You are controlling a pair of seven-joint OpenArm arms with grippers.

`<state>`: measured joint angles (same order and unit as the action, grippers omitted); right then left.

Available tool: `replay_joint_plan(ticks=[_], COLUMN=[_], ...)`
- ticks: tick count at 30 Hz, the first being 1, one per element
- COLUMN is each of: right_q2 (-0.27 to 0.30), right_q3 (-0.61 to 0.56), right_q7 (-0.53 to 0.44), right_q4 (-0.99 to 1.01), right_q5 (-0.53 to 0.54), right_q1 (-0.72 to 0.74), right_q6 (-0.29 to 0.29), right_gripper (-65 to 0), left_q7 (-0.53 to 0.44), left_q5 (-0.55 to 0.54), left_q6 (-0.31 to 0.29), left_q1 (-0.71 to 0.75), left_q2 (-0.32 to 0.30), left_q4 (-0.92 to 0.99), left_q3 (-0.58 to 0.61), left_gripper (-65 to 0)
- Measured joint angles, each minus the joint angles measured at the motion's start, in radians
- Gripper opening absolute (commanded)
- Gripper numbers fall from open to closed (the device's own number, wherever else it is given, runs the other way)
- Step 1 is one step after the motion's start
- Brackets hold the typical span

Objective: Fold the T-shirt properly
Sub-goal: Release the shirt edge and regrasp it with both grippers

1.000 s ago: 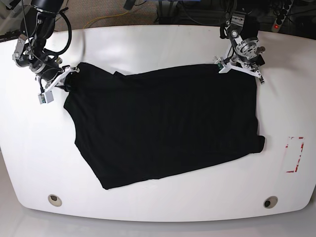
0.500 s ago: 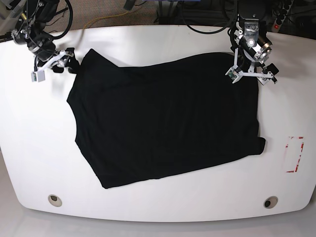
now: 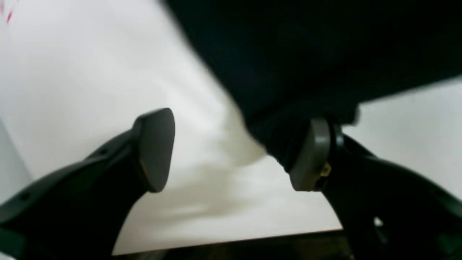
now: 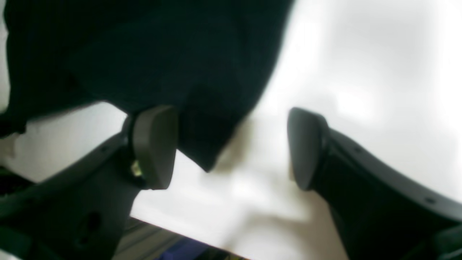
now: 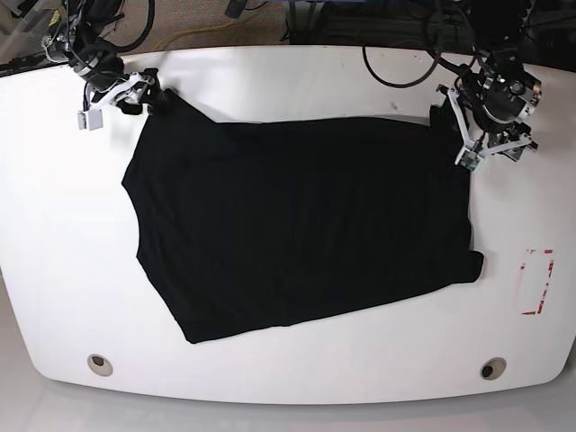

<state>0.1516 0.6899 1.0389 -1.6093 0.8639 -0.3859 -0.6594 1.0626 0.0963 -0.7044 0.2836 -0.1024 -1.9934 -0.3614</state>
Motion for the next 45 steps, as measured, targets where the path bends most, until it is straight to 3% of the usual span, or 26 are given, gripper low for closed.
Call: replay_joint_plan(ticks=[3,6,8,14,16,20,28,32,40,45], right_q2=[0.002,-0.031,-0.053,-0.054,-0.055,-0.051,-0.051,-0.050,-0.029,-0.018], right_q3=[-0.064,-0.083,-0.090,-0.088,-0.090,-0.091,-0.093,-0.093,-0.160,-0.154], right_q7=[0.002,0.001,-0.002,0.014,0.021,0.018,0.020,0.019,0.020,0.017], right_q4=[-0.001,-0.002,-0.002,-0.001,0.001,0.001,0.001,0.001,0.001,0.001], right_q5=[0.010,0.009,0.013,-0.005,-0.019,-0.018,-0.014,-0.014,-0.013,-0.014], right_q1=[0.007,0.026,0.029,0.039,0.045,0.055,0.054,0.054,0.055,0.051], right_q6=[-0.003,-0.003,0.000,0.007,0.007,0.006,0.005,0.005,0.005,0.005], right_gripper=[-19.2,-19.5,-23.5,-50.3,-53.9,-52.0,-48.8,-48.8,-49.6,-49.6], left_q7=[0.000,0.016,0.023,0.193,0.217,0.244,0.245,0.244,0.241,0.238], left_q5=[-0.127,-0.251,-0.302,-0.396,-0.455,-0.571,-0.879,-0.913,-0.857,-0.753], left_q6=[0.001,0.000,0.002,0.005,0.007,0.007,0.007,0.008,0.008,0.008], left_q1=[-0.014,-0.029,-0.035,-0.071,-0.069,-0.020,0.103,0.118,0.029,-0.022], left_q2=[0.010,0.044,0.067,0.116,0.121,0.096,-0.043,-0.042,-0.004,0.040], left_q4=[-0.001,0.000,-0.001,0.005,0.005,0.005,0.007,0.042,0.192,0.206], left_q3=[-0.117,-0.211,-0.275,-0.441,-0.462,-0.450,-0.528,-0.583,-0.592,-0.565], left_gripper=[-20.1,-19.9,-19.9,-19.7,-19.7,-19.7,-19.7,-19.7,-19.7,-19.7])
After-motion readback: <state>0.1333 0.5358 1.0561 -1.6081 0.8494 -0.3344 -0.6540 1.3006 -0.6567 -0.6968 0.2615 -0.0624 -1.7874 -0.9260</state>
